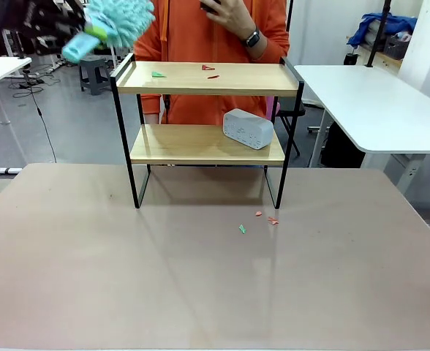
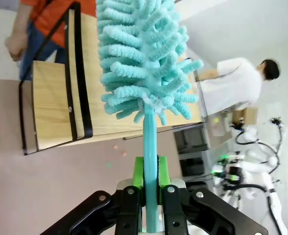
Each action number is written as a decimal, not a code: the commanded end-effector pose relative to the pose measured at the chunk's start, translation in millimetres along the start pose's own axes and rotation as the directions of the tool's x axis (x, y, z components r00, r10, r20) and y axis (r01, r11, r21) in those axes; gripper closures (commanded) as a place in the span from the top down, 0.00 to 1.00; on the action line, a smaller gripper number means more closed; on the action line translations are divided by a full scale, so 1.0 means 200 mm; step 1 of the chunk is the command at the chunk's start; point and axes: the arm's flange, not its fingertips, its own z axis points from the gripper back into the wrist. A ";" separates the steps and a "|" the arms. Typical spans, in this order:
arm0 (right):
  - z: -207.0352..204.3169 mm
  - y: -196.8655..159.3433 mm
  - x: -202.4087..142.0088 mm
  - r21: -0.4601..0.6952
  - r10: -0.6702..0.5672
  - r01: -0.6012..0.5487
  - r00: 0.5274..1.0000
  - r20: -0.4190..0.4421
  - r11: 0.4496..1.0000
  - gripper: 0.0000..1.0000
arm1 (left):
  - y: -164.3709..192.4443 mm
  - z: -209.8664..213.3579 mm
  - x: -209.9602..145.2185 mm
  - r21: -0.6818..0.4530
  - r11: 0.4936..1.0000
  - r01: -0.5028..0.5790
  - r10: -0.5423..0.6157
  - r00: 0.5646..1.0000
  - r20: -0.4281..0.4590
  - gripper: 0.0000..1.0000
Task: Clean the shelf.
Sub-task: Clean the remaining tier of the Shelf with the Duster once objects are removed.
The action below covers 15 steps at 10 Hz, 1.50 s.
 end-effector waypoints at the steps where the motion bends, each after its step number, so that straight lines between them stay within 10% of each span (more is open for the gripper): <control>1: 0.01 0.00 0.00 0.002 0.027 -0.027 1.000 -0.005 1.000 1.00 | -0.09 -0.06 -0.05 0.135 0.987 0.088 -0.092 0.996 0.021 0.12; 6: 0.01 0.00 0.00 0.002 0.027 -0.027 1.000 -0.005 1.000 1.00 | -0.14 -0.21 -0.04 0.319 0.931 0.176 -0.143 0.982 -0.125 0.12; 15: 0.01 0.00 0.00 0.002 0.027 -0.027 1.000 -0.005 1.000 1.00 | -0.24 -0.39 0.05 0.161 0.964 0.210 -0.114 0.877 -0.466 0.12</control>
